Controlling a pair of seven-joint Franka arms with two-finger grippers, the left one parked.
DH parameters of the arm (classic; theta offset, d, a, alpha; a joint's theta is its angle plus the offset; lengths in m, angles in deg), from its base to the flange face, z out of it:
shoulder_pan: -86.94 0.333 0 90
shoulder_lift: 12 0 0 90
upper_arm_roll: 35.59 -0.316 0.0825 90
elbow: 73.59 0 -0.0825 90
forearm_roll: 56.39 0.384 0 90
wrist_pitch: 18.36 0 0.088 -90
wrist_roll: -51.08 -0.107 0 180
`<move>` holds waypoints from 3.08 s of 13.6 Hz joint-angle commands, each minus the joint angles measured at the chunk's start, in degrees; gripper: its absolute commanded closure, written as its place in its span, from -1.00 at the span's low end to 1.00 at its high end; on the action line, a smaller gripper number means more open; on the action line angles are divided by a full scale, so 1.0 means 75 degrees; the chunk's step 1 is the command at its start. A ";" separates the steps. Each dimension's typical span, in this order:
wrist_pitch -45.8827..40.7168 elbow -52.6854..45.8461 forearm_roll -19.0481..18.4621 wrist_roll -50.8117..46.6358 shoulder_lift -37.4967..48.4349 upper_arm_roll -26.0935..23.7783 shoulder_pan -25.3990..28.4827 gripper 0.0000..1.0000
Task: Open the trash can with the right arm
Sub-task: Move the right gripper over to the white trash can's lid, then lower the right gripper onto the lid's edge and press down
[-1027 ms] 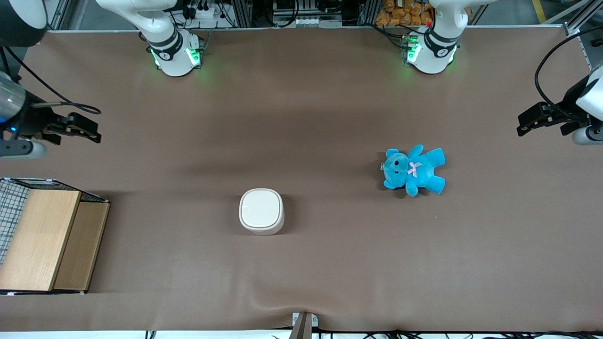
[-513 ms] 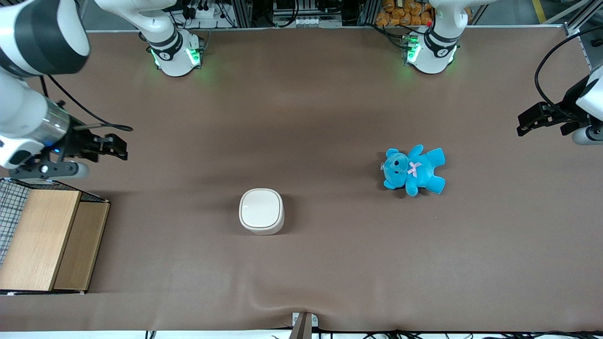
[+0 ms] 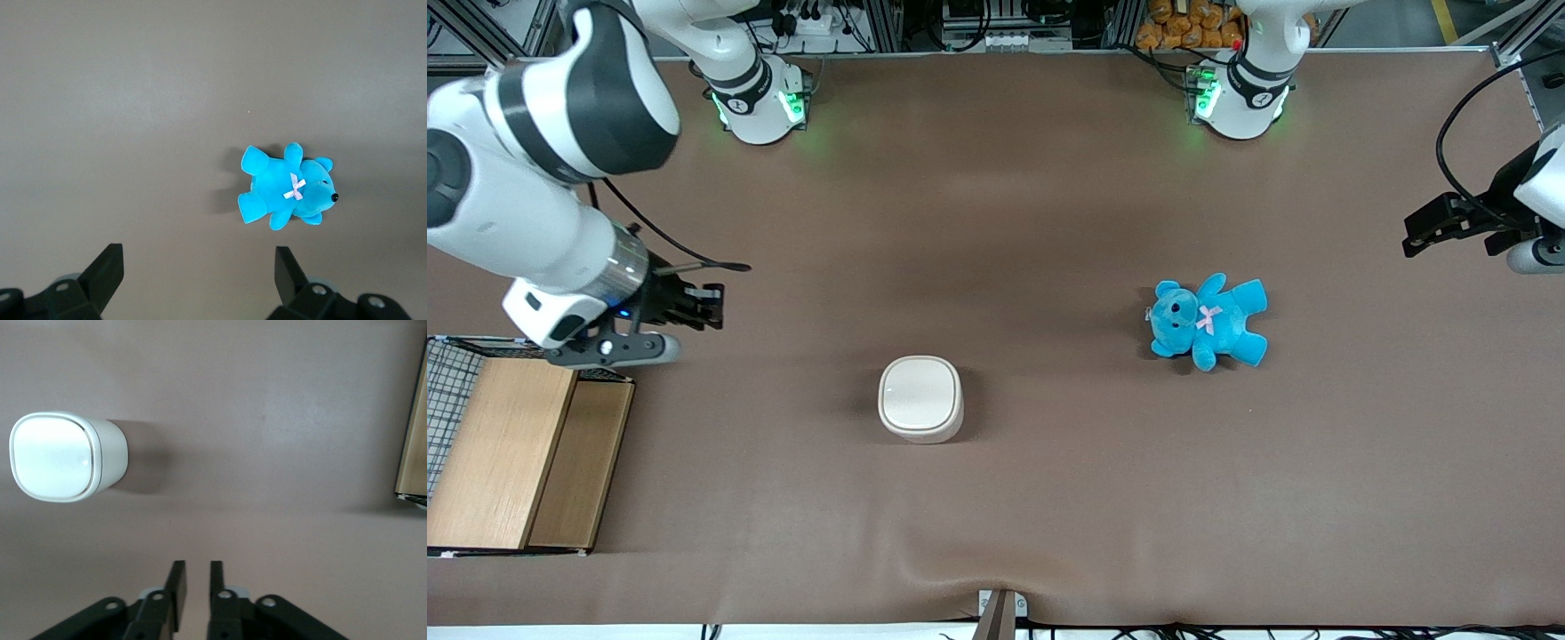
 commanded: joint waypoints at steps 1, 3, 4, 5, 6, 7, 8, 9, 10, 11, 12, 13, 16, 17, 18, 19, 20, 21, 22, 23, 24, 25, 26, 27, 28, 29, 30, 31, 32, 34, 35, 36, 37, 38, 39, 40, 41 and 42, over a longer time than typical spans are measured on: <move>0.0193 -0.0274 0.0118 -0.0488 -0.0312 0.0032 0.0400 0.80; 0.0322 -0.0285 0.0141 -0.0943 -0.0429 0.0032 0.0531 0.87; 0.0462 -0.0285 0.0141 -0.0981 -0.0534 0.0032 0.0589 0.91; 0.0615 -0.0285 0.0141 -0.0981 -0.0593 0.0032 0.0613 0.98; 0.0837 -0.0297 0.0141 -0.0992 -0.0721 0.0032 0.0683 1.00; 0.1048 -0.0332 0.0141 -0.1004 -0.0850 0.0032 0.0788 1.00; 0.1270 -0.0367 0.0130 -0.1004 -0.1014 0.0043 0.0905 1.00; 0.1493 -0.0402 0.0130 -0.1039 -0.1212 0.0043 0.0999 1.00; 0.1727 -0.0426 0.0141 -0.1121 -0.1412 0.0032 0.1046 1.00; 0.2008 -0.0426 0.0141 -0.1238 -0.1599 0.0032 0.1128 1.00; 0.2324 -0.0426 0.0141 -0.1506 -0.1775 0.0032 0.1291 1.00; 0.2675 -0.0449 0.0141 -0.1879 -0.1962 0.0032 0.1432 1.00; 0.3288 -0.0846 0.0130 -0.2270 -0.2548 0.0032 0.1667 1.00; 0.3311 -0.0975 0.0095 -0.2270 -0.2690 0.0043 0.1749 1.00; 0.3393 -0.1000 0.0071 -0.2270 -0.2772 0.0055 0.1773 1.00; 0.3568 -0.0977 0.0036 -0.2258 -0.2796 0.0055 0.1773 1.00; 0.3627 -0.0977 0.0036 -0.2258 -0.2878 0.0055 0.1773 1.00; 0.3663 -0.0977 0.0036 -0.2281 -0.2913 0.0055 0.1773 1.00; 0.3802 -0.0977 0.0036 -0.2270 -0.2972 0.0055 0.1797 1.00; 0.3931 -0.0942 0.0024 -0.2270 -0.3007 0.0067 0.1808 1.00; 0.4014 -0.0942 0.0013 -0.2270 -0.3054 0.0067 0.1809 1.00; 0.4049 -0.0930 0.0013 -0.2270 -0.3101 0.0067 0.1809 1.00; 0.4050 -0.0930 0.0024 -0.2270 -0.3124 0.0067 0.1809 1.00; 0.4038 -0.0930 0.0013 -0.2270 -0.3125 0.0067 0.1820 1.00; 0.4038 -0.0930 0.0013 -0.2270 -0.3125 0.0078 0.1820 1.00; 0.4038 -0.0918 -0.0045 -0.2270 -0.3125 0.0078 0.1809 1.00; 0.4026 -0.0907 -0.0046 -0.2270 -0.3125 0.0078 0.1820 1.00; 0.4026 -0.0837 -0.0046 -0.2282 -0.3125 0.0078 0.1820 1.00; 0.4015 -0.0790 -0.0058 -0.2282 -0.3125 0.0078 0.1832 1.00; 0.3991 -0.0743 -0.0069 -0.2282 -0.3113 0.0078 0.1832 1.00; 0.4026 -0.0696 -0.0070 -0.2293 -0.3113 0.0078 0.1832 1.00; 0.4050 -0.0672 -0.0070 -0.2340 -0.3124 0.0078 0.1832 1.00; 0.4061 -0.0660 -0.0070 -0.2340 -0.3136 0.0078 0.1832 1.00; 0.4061 -0.0649 -0.0070 -0.2340 -0.3136 0.0078 0.1867 1.00; 0.4061 -0.0602 -0.0070 -0.2352 -0.3136 0.0078 0.1879 1.00; 0.4085 -0.0555 -0.0070 -0.2364 -0.3148 0.0078 0.1890 1.00; 0.4143 -0.0543 -0.0070 -0.2364 -0.3160 0.0078 0.1891 1.00; 0.4178 -0.0532 -0.0093 -0.2364 -0.3206 0.0090 0.1891 1.00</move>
